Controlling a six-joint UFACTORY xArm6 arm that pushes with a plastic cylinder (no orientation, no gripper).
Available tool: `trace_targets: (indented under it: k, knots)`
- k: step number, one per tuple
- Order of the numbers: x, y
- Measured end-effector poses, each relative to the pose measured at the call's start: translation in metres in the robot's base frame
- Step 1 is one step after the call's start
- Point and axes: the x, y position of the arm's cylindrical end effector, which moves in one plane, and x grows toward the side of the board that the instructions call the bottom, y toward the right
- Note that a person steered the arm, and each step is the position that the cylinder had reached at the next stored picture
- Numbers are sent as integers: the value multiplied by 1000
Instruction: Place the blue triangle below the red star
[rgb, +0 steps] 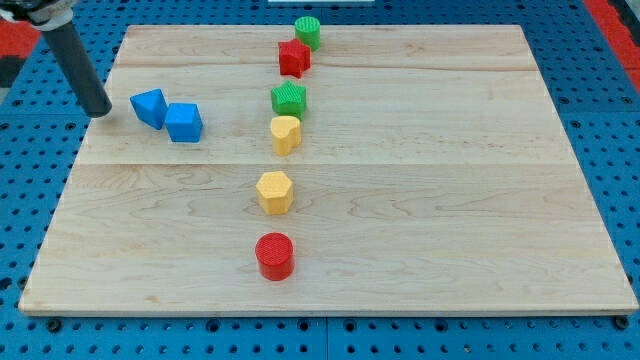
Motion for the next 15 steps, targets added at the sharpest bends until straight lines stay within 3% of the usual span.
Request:
trace_targets:
  k: [6, 7, 9, 12, 15]
  knots:
    - [-1, 72]
    - [-10, 105]
    - [-33, 62]
    - [-39, 122]
    - [-91, 133]
